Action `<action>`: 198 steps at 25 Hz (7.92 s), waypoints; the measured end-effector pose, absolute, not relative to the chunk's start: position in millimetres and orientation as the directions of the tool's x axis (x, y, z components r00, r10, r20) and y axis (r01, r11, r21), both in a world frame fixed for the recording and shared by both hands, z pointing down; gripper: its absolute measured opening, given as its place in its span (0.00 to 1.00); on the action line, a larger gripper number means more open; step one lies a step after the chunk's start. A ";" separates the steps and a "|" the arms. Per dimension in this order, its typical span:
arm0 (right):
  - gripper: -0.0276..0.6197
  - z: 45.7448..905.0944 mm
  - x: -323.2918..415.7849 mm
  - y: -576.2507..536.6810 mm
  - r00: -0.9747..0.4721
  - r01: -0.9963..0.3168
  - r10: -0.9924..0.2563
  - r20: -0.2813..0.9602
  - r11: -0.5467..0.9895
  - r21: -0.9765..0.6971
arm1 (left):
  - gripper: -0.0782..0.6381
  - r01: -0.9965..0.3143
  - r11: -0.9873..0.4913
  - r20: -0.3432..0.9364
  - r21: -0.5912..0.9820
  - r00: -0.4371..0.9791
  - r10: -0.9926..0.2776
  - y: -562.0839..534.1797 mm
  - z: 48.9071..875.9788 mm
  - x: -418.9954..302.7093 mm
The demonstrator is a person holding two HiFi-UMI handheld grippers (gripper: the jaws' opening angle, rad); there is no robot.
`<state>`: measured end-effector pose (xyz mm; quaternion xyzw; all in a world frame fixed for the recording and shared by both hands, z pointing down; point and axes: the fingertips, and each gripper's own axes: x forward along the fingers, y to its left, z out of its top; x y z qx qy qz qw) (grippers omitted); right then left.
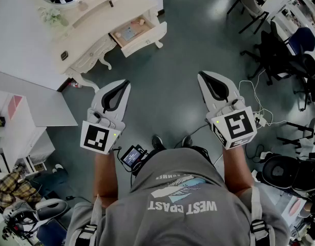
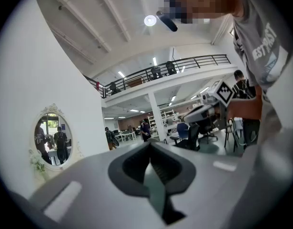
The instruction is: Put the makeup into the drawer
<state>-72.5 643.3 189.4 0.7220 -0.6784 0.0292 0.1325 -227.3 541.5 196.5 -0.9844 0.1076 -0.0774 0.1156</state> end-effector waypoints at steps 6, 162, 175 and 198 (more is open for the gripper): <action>0.04 189.8 -83.1 633.8 0.089 -0.986 -0.970 0.224 -0.054 0.156 | 0.11 -0.188 -0.951 0.123 -0.245 0.967 -0.223 530.8 196.4 -238.6; 0.11 596.3 359.9 -418.2 -0.382 -0.777 -0.727 0.570 0.587 0.228 | 0.11 -0.725 -0.689 0.526 -0.025 0.576 -0.626 -261.7 455.3 62.2; 0.41 636.2 343.0 -451.8 -0.500 -0.748 -0.614 0.610 0.661 0.053 | 0.11 -0.718 -0.695 0.570 0.021 0.580 -0.582 -265.5 489.8 79.4; 0.38 634.5 332.7 -429.6 -0.493 -0.681 -0.534 0.686 0.728 0.077 | 0.11 -0.715 -0.699 0.549 0.017 0.591 -0.592 -260.7 483.3 79.9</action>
